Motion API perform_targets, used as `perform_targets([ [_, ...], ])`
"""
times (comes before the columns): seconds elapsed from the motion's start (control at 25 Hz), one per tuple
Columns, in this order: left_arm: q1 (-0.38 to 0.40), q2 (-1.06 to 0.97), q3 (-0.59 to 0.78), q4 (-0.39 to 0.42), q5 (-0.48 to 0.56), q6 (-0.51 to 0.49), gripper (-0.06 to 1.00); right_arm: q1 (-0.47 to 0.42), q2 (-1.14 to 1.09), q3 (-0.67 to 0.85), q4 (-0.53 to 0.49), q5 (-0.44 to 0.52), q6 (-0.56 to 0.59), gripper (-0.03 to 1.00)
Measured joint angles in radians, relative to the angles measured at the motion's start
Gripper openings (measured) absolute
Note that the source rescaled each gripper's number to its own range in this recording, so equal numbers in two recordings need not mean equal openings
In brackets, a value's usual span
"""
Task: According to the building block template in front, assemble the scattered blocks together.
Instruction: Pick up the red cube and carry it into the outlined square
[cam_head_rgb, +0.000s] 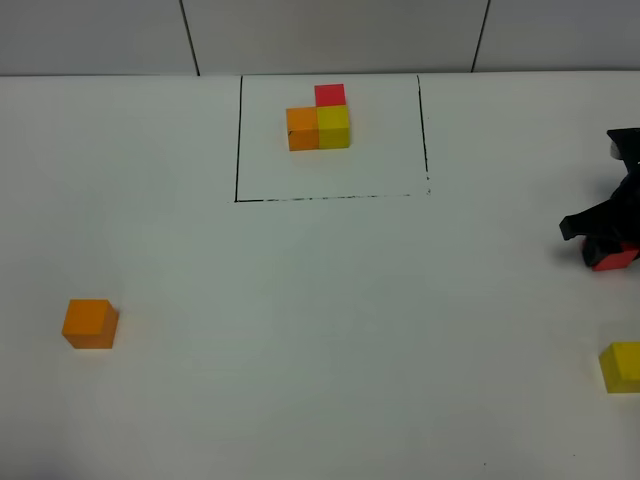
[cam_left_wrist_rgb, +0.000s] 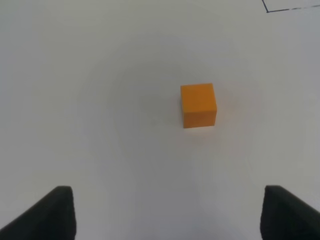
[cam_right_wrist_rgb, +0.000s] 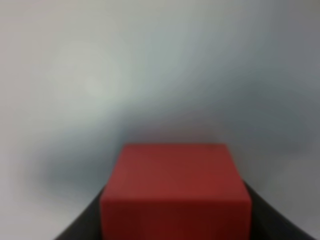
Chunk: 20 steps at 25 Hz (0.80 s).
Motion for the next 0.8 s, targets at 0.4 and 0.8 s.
perform_targets([
  [0.4,0.0,-0.001,0.0,0.0,0.0,0.0,0.73,0.352,-0.058,-0.171,-0.011,0.318,-0.619,0.01],
  [0.8,0.0,-0.003,0.0,0.0,0.0,0.0,0.73,0.522,0.159,-0.472,-0.043,0.42,-0.794,0.01],
])
